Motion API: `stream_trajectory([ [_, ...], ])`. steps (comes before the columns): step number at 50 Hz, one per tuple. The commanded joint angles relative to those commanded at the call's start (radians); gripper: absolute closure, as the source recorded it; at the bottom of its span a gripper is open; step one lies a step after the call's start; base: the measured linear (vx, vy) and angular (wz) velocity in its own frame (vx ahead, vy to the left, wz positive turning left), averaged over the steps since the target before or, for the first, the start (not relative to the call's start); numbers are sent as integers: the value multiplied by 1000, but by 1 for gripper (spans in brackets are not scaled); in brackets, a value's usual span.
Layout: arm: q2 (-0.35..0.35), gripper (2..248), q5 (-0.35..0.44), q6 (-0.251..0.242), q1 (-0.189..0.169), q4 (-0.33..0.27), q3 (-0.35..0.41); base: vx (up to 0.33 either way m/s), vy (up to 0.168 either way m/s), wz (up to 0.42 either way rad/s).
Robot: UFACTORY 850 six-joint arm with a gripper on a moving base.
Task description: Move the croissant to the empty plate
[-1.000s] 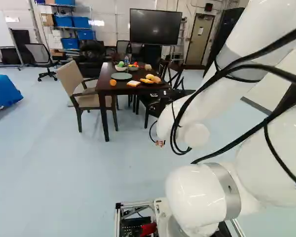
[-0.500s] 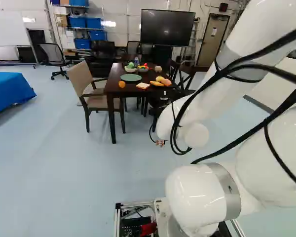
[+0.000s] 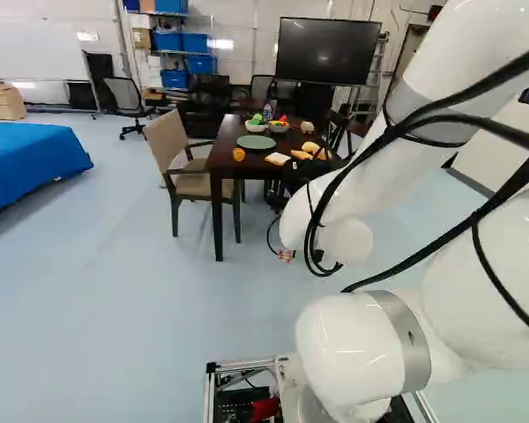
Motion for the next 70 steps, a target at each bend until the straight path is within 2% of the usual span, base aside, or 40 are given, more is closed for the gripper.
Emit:
stream_trajectory([
  [28, 0, 3, 0, 0, 0, 0, 0, 159, 37, 164],
  [70, 0, 3, 0, 0, 0, 0, 0, 129, 4, 9],
])
